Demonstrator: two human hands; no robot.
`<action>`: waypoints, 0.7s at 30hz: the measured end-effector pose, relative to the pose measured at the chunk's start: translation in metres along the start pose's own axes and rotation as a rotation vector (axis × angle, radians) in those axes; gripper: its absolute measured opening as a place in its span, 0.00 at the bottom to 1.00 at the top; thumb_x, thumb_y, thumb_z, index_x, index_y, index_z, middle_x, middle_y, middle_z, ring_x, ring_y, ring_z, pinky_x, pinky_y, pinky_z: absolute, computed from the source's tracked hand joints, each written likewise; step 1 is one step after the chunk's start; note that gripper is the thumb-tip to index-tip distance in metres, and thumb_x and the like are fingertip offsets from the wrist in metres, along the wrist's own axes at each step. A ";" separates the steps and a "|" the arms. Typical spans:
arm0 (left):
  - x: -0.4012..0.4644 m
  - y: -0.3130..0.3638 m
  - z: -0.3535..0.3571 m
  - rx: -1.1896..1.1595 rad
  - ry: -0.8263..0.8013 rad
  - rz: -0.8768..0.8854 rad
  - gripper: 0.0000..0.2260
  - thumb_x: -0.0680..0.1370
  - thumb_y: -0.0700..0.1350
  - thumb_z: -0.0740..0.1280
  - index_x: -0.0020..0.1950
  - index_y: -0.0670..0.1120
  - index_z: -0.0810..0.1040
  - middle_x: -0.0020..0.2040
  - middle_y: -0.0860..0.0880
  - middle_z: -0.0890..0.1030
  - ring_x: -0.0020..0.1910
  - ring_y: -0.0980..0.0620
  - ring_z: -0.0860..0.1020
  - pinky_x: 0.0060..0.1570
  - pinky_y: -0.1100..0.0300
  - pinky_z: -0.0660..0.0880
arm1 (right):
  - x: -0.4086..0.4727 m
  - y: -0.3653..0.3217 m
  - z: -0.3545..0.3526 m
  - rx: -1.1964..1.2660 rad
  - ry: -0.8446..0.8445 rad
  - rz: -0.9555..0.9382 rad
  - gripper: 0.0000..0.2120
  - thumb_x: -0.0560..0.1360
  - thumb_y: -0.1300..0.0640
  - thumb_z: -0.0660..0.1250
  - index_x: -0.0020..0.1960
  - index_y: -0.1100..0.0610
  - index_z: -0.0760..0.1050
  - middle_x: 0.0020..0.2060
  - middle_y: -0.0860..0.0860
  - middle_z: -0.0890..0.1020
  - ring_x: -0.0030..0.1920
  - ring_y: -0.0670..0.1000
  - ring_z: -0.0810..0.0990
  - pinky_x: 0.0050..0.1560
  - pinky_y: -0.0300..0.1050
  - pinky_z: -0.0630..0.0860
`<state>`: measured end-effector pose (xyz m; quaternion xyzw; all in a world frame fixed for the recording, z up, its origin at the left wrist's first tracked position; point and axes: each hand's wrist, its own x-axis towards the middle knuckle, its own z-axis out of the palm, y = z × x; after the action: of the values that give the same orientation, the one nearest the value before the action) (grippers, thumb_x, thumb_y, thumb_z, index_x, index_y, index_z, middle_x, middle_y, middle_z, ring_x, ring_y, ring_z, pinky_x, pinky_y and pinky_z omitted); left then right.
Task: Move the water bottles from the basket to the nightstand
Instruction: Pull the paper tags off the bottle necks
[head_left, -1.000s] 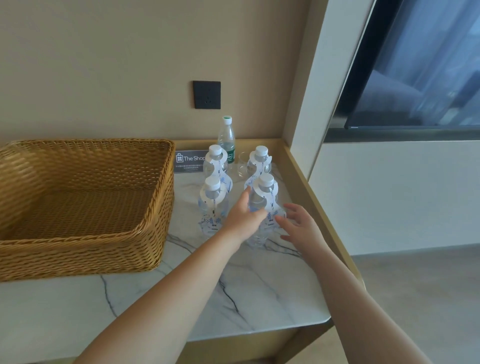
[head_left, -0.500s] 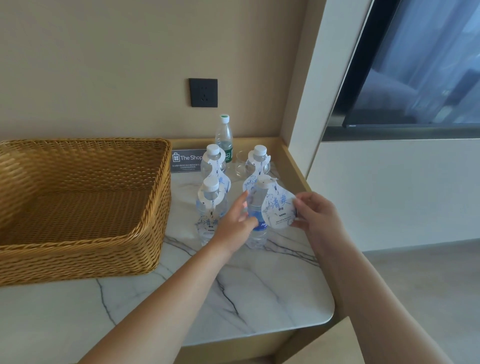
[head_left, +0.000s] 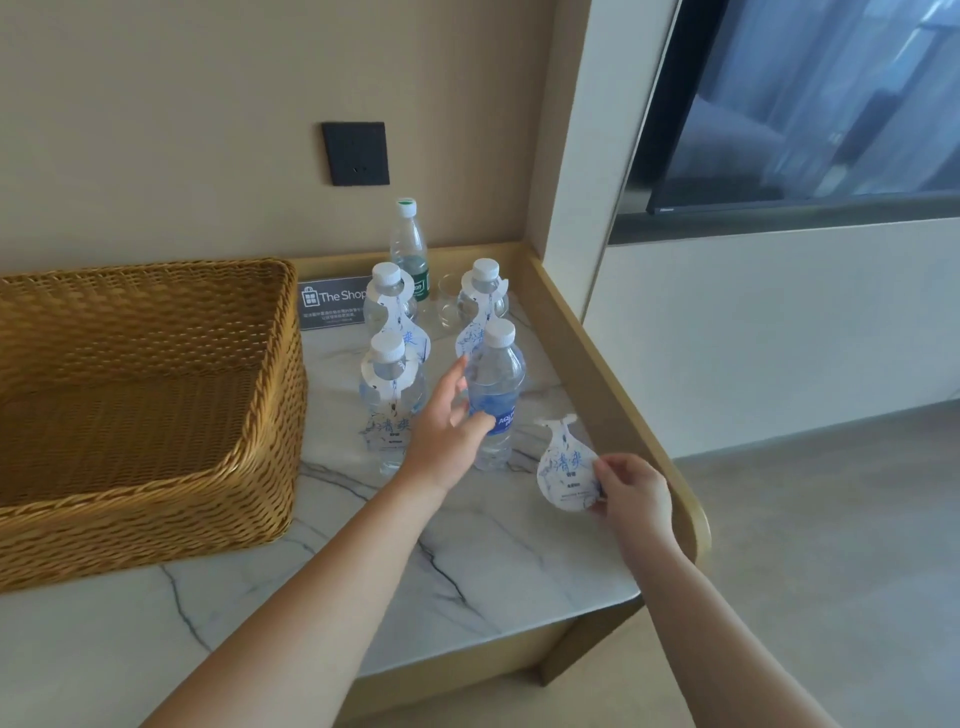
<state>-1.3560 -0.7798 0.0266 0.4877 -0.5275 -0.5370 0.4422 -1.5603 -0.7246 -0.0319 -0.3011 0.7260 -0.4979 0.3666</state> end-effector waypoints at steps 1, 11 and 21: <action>0.000 -0.001 0.000 -0.004 0.006 0.001 0.31 0.76 0.37 0.66 0.76 0.55 0.62 0.69 0.55 0.71 0.54 0.73 0.74 0.45 0.75 0.72 | 0.000 0.006 0.000 -0.067 0.021 0.001 0.03 0.77 0.57 0.67 0.45 0.56 0.78 0.43 0.54 0.84 0.40 0.49 0.82 0.35 0.44 0.80; 0.001 -0.003 0.001 -0.038 -0.007 0.014 0.31 0.76 0.34 0.63 0.75 0.55 0.61 0.63 0.58 0.71 0.62 0.64 0.75 0.60 0.60 0.72 | -0.023 0.037 0.010 -0.897 -0.193 -0.558 0.23 0.77 0.51 0.63 0.71 0.53 0.67 0.73 0.52 0.62 0.73 0.54 0.59 0.63 0.49 0.69; -0.004 0.002 0.001 -0.041 -0.055 0.025 0.29 0.76 0.36 0.63 0.72 0.60 0.64 0.57 0.71 0.73 0.54 0.78 0.72 0.55 0.67 0.71 | -0.018 0.051 0.003 -1.009 -0.282 -0.451 0.25 0.79 0.46 0.59 0.73 0.54 0.63 0.75 0.52 0.60 0.75 0.52 0.55 0.72 0.45 0.57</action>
<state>-1.3561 -0.7761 0.0285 0.4569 -0.5346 -0.5551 0.4441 -1.5520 -0.6952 -0.0767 -0.6498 0.7358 -0.1105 0.1554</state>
